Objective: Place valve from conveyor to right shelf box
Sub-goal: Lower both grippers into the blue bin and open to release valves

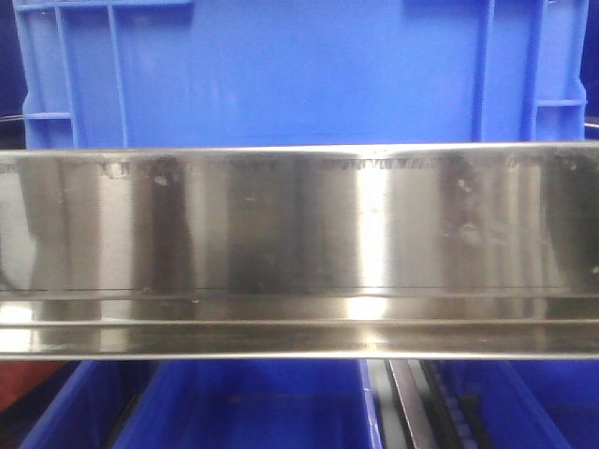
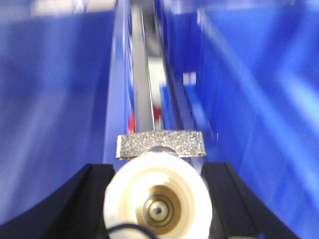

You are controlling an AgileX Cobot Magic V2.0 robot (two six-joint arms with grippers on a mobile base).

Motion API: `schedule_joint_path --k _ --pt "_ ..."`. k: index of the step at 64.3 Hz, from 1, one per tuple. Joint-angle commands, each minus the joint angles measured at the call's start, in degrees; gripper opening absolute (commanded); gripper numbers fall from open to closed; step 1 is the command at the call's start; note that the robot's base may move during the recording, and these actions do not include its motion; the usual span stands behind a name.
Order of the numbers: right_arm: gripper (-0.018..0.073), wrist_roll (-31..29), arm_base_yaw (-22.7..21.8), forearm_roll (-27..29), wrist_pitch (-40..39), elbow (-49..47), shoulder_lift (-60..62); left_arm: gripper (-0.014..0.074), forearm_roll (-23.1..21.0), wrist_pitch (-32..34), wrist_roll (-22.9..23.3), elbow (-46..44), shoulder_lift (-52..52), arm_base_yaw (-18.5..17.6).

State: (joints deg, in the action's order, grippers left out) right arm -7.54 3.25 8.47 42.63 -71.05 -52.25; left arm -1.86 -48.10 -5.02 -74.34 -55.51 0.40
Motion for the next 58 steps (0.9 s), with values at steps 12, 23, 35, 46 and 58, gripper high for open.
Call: schedule_joint_path --k 12,23,35,46,58 --pt "-0.0152 -0.49 9.57 -0.08 -4.47 -14.67 -8.35 -0.0111 -1.25 1.65 0.1 -17.59 -11.03 -11.23" --pt "-0.0152 -0.49 16.92 -0.08 -4.12 -24.25 -16.62 -0.0111 -1.25 0.69 0.1 -28.14 -20.41 -20.34" --pt "-0.0152 -0.49 21.72 -0.08 -3.43 -28.4 -24.86 -0.0111 -1.25 0.83 0.1 -32.06 -29.58 -26.24" --pt "-0.0152 -0.49 22.12 -0.08 -1.31 -28.5 -31.76 -0.0111 -1.25 -1.46 0.1 -32.06 -35.86 -26.62" --pt "-0.0152 -0.49 22.12 0.13 1.72 -28.5 -39.39 -0.0111 -0.48 -5.29 0.1 -32.06 -41.55 -26.62"
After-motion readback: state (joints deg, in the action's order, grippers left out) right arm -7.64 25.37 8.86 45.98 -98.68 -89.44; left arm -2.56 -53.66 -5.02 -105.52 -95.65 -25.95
